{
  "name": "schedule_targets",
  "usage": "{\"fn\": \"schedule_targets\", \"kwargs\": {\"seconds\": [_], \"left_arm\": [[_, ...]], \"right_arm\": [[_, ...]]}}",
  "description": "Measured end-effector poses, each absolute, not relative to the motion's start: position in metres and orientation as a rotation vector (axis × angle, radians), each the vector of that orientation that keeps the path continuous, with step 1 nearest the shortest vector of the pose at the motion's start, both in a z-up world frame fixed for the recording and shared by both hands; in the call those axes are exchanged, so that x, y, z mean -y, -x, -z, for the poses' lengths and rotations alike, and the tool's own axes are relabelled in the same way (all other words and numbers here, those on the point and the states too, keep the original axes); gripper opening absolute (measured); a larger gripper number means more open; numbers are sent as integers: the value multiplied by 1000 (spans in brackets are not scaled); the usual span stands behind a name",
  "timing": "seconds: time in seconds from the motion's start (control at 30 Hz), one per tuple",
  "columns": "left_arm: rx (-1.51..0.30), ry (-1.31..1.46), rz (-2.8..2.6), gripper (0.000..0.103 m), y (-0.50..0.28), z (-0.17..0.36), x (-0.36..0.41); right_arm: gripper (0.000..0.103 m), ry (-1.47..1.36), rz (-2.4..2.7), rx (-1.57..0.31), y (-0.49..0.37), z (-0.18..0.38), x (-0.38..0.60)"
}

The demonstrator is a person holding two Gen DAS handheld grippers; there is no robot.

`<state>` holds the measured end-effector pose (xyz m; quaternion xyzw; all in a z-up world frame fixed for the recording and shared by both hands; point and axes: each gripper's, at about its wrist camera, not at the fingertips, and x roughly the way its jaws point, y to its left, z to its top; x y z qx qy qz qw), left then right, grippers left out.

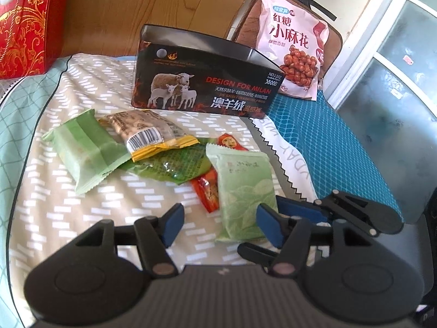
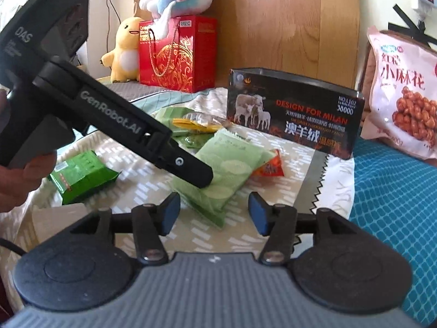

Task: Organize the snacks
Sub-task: 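Reach the right tool to the square light green packet and grasp it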

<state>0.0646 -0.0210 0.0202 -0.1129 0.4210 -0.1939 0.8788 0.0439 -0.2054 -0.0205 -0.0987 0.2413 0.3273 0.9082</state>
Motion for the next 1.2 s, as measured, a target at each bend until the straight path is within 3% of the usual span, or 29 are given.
{"fn": "schedule_targets", "kwargs": {"seconds": [0.33,1.2], "left_arm": [[-871,239,408,61,-63,-20,20],[-883,243,419,62,-61,-22,20]], "right_arm": [[64,206,-670,-507,-45,21,205],[64,223,-659,-492,-45,21,205]]}}
